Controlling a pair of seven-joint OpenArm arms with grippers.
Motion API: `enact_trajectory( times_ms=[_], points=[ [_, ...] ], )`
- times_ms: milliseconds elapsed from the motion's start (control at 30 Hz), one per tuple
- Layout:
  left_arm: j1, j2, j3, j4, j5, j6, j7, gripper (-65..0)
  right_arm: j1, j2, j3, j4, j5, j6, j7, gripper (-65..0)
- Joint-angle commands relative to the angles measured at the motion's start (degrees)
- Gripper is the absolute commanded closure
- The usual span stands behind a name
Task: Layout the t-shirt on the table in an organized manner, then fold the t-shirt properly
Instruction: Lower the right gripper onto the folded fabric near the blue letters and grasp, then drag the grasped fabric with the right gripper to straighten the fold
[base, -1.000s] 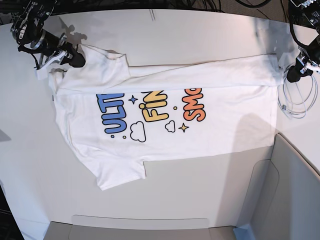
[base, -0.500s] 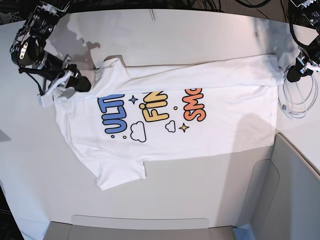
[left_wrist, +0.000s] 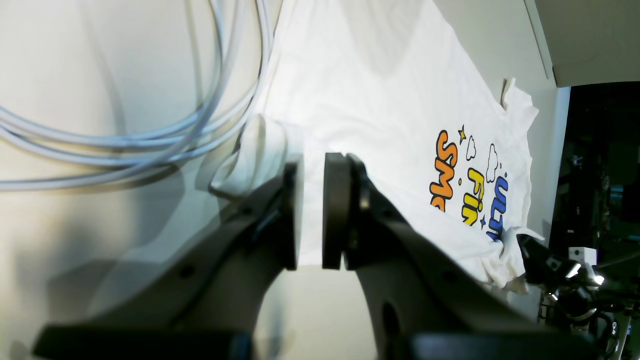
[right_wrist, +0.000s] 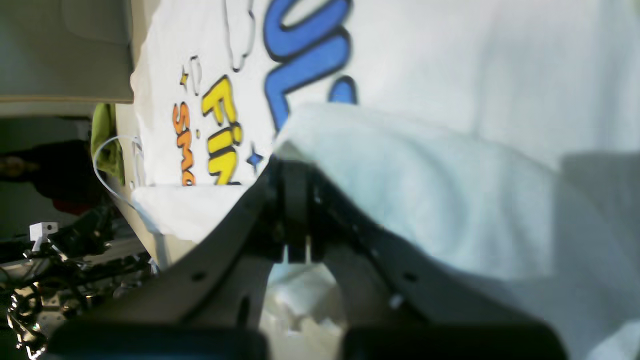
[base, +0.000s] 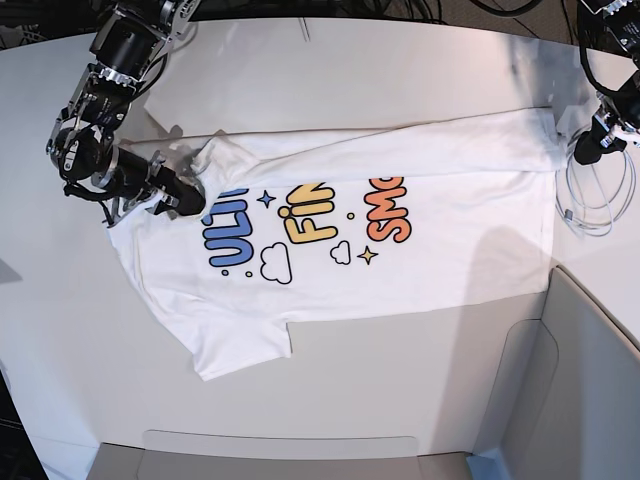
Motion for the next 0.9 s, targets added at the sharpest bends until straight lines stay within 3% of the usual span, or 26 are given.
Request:
enact_trajectory(
  times_ms=[0,233,667,867],
  points=[
    [-0.1,-1.5,-0.6,0.8,-1.6,0.4,-0.4,-8.6,1.1,0.5,0.1,0.4,1.5,0.2,0.0,0.0],
    [-0.1,-1.4,-0.6,0.7,-1.6,0.4,-0.4,-8.6,1.3,0.9,0.3,0.6,1.6,0.2,0.0,-8.8],
    [-0.1,-1.4,-0.6,0.7,-1.6,0.3,-0.4,-8.6,2.9,0.7,0.5,-0.4,10.0,0.3,0.0,-9.0],
    [-0.1,-1.4,-0.6,0.7,-2.0,0.3,-0.4,-8.6,4.4,2.5,4.4,-10.4,10.5,0.0,0.0,-9.0]
  ],
)
